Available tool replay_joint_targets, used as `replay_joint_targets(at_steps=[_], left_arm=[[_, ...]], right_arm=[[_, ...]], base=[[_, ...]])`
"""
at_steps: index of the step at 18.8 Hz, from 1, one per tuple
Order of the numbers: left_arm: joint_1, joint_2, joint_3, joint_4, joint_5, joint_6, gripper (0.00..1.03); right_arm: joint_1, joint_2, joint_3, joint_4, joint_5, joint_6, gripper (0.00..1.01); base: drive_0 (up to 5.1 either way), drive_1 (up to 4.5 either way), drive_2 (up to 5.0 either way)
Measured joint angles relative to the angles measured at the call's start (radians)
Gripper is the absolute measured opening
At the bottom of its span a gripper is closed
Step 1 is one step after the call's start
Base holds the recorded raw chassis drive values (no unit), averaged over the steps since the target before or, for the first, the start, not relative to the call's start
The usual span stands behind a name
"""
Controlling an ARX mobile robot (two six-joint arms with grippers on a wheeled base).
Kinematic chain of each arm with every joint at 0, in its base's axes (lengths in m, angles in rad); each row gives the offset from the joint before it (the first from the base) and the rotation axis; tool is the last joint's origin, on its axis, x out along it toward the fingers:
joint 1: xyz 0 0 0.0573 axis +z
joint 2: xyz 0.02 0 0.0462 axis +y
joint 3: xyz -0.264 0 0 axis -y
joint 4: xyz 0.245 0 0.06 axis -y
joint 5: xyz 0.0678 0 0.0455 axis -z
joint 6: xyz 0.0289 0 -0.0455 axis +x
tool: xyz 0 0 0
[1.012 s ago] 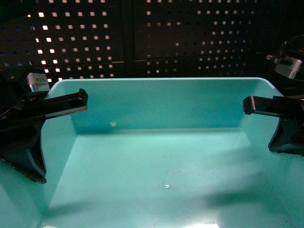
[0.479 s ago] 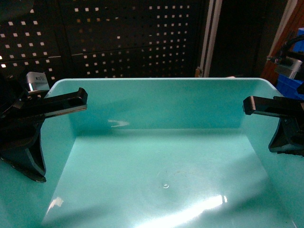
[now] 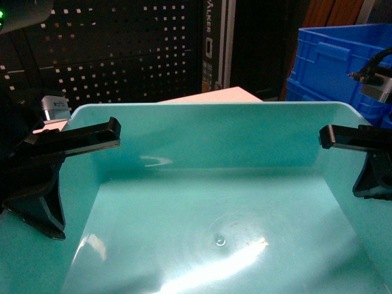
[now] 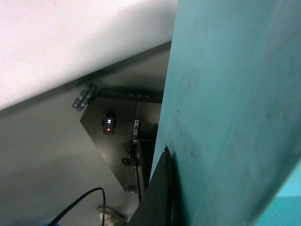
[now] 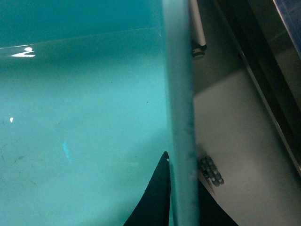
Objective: Stack blue boxes stably on right
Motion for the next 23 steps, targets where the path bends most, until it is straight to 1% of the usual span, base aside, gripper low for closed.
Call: replay_joint_targets(at_steps=[2, 5, 16, 18, 23], left_arm=[[0.010, 0.000, 0.000, -0.001, -0.002, 0.000, 0.02], [0.014, 0.000, 0.000, 0.000, -0.008, 0.000, 0.02], [0.008, 0.000, 0.000, -0.002, -0.005, 0.000, 0.02], [0.014, 0.000, 0.000, -0.005, -0.009, 0.000, 0.02], [0.002, -0.001, 0.000, 0.000, -0.003, 0.000, 0.02]], right_arm=[[0.007, 0.000, 0.000, 0.006, -0.008, 0.000, 0.02], [0.013, 0.000, 0.000, 0.008, -0.008, 0.002, 0.02], [0.012, 0.002, 0.000, 0.007, -0.007, 0.003, 0.02], [0.013, 0.002, 0.000, 0.008, -0.008, 0.003, 0.02], [0.006, 0.002, 0.000, 0.001, 0.000, 0.003, 0.02]], base=[[0.3, 0.35, 0.3], [0.0, 0.00, 0.0], [4.5, -4.17, -0.3], [4.3, -4.29, -0.2], [-1.7, -1.74, -1.7]])
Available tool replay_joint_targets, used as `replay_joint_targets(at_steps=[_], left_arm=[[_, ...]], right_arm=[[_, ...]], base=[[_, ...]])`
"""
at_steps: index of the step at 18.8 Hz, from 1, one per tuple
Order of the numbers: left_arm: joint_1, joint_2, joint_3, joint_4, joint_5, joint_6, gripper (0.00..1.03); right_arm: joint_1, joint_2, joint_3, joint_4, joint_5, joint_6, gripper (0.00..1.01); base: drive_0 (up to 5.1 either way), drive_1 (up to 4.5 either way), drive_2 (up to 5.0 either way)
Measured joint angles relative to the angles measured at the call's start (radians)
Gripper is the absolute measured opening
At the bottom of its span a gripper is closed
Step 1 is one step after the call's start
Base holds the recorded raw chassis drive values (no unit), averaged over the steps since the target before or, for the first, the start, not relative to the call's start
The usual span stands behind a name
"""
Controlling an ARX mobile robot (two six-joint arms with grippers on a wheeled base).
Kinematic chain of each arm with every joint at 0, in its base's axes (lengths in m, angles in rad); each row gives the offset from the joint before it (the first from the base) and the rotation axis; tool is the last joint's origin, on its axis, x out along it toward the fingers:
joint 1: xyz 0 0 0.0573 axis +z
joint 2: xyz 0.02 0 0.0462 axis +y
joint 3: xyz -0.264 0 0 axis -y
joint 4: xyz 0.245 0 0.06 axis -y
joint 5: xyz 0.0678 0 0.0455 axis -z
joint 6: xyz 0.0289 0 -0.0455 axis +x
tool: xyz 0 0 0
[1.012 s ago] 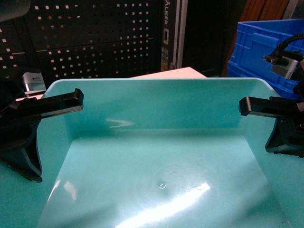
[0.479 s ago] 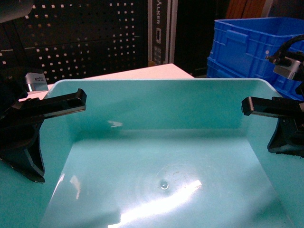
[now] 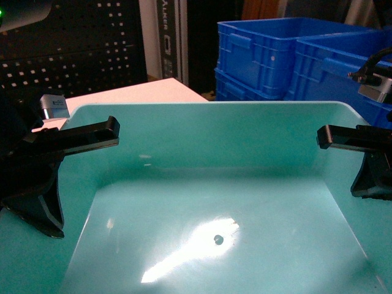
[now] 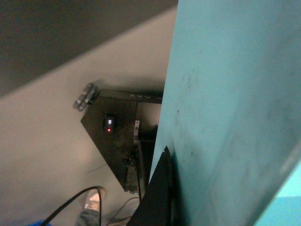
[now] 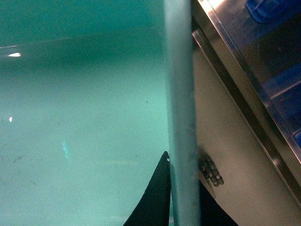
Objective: Stack blue boxes stably on right
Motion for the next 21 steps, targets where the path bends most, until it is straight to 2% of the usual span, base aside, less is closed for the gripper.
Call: replay_joint_targets(at_steps=[21], left_arm=[[0.009, 0.002, 0.000, 0.000, 0.001, 0.000, 0.02]], right_arm=[[0.002, 0.000, 0.000, 0.006, -0.011, 0.000, 0.02]], base=[[-1.6, -1.65, -1.6]])
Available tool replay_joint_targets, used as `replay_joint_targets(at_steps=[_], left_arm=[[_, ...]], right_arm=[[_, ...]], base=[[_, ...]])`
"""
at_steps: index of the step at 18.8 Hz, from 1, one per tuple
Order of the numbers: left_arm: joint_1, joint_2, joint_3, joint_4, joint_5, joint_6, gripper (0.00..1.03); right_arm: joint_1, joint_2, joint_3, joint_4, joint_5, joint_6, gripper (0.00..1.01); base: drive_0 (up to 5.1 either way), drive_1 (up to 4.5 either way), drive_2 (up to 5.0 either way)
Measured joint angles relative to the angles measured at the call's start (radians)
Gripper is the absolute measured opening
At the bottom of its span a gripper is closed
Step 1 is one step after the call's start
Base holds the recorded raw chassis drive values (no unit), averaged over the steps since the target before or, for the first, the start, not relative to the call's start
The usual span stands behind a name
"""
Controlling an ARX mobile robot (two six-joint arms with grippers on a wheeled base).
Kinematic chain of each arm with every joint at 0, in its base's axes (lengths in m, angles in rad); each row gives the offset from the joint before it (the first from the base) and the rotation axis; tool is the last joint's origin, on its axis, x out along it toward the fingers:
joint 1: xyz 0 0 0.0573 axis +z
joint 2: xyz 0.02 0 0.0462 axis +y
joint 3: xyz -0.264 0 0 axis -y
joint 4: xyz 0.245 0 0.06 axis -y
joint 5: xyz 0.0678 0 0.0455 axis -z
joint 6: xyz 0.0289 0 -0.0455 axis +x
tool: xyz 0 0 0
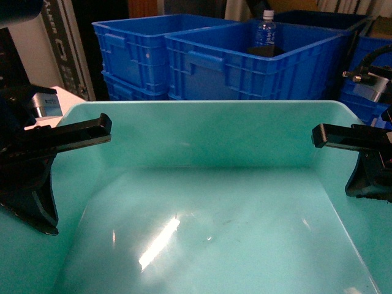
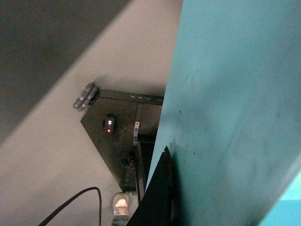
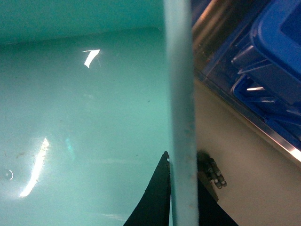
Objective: Stack blue boxes stably on right
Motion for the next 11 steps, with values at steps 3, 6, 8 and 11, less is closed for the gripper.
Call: replay_joint_targets(at_steps=[3, 6, 8, 11], left_arm=[[-0.001, 0.000, 0.000, 0.002, 0.001, 0.000, 0.02], [-0.003, 0.000, 0.000, 0.000, 0.001, 0.000, 0.02], [-0.001, 0.000, 0.000, 0.000, 0.000, 0.000, 0.02], [-0.001, 0.000, 0.000, 0.000, 0.001, 0.000, 0.02]], right_arm=[[0.000, 0.000, 0.000, -0.001, 0.000, 0.000, 0.02], [0.000, 0.000, 0.000, -0.002, 0.000, 0.000, 0.02], [0.000, 0.000, 0.000, 0.000, 0.000, 0.000, 0.02], [0.000, 0.000, 0.000, 0.000, 0.000, 0.000, 0.02]], base=[[-1.8, -1.81, -1.8], [-1.6, -1.56, -1.6], [-1.7, -1.65, -1.7], [-1.8, -1.83, -1.8]])
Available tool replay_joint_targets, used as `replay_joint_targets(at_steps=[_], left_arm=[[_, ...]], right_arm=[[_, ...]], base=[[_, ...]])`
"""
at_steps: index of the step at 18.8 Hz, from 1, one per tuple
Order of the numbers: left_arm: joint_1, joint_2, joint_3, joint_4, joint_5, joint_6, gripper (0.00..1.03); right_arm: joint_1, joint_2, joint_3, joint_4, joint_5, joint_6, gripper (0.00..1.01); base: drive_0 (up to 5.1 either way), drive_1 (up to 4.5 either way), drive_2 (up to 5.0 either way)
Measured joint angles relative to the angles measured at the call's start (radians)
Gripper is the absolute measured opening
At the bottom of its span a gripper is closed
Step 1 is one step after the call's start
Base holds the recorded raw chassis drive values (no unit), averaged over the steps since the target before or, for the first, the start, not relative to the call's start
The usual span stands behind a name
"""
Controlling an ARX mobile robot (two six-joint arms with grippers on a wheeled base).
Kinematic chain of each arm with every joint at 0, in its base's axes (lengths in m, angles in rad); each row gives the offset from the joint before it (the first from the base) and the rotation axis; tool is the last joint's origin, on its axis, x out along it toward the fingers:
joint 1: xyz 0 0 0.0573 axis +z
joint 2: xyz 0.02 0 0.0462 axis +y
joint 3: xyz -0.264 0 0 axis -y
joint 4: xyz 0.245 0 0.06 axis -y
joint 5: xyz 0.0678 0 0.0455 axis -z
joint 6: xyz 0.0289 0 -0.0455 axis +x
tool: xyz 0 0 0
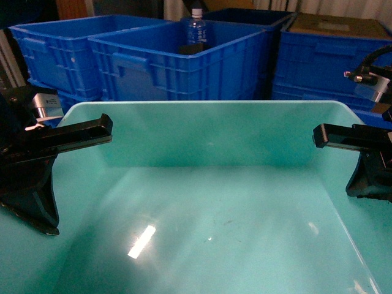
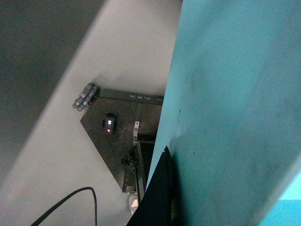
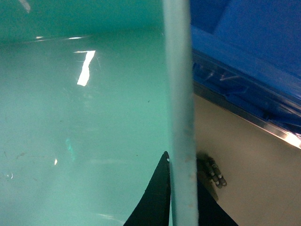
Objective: Stack blue boxes stably on right
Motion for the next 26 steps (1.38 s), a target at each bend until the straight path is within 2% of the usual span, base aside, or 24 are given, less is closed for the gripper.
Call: replay_joint_targets(at_steps=[9, 26], left_arm=[[-0.001, 0.000, 0.000, -0.001, 0.000, 0.000, 0.02], [0.001, -0.002, 0.000, 0.001, 0.001, 0.000, 0.02]], right_arm=[[0.000, 0.000, 0.000, -0.003, 0.000, 0.000, 0.02], [0.000, 0.000, 0.000, 0.001, 0.000, 0.000, 0.02]], base=[[-1.7, -1.41, -2.1], [-1.7, 2.43, -5.9]])
